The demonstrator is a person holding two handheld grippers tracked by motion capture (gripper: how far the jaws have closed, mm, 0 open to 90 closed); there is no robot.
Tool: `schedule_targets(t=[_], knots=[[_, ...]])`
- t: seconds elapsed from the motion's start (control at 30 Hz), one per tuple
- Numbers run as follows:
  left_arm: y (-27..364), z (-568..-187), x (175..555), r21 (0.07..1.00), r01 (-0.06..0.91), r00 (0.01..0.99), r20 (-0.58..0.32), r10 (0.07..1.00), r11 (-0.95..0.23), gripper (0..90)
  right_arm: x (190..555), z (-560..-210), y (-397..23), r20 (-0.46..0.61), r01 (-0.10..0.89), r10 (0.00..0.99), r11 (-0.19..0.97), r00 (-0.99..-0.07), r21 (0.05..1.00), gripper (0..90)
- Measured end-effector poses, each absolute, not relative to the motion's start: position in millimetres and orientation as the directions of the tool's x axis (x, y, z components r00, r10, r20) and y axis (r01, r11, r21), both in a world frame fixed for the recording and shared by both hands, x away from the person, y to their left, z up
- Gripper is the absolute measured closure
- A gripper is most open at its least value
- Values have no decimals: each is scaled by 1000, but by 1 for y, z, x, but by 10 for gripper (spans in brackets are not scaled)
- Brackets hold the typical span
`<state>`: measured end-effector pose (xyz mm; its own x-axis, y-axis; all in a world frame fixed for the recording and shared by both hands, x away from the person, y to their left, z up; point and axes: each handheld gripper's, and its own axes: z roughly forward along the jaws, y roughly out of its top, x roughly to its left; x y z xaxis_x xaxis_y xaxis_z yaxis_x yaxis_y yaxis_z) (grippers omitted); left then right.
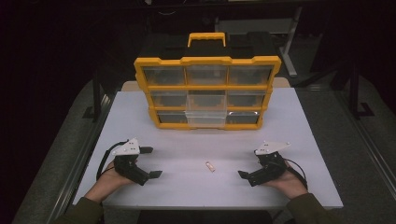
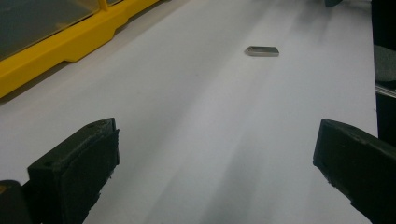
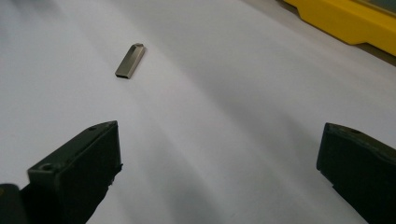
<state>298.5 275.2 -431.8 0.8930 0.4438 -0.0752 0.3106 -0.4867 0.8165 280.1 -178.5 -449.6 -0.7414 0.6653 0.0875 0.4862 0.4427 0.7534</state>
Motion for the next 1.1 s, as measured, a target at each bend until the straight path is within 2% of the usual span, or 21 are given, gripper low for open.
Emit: schedule_targets(t=[1.1], knots=[[272, -432, 297, 811, 307, 903, -83, 422, -498, 0, 285, -438, -172, 130, 486, 641, 419, -757, 767, 0]])
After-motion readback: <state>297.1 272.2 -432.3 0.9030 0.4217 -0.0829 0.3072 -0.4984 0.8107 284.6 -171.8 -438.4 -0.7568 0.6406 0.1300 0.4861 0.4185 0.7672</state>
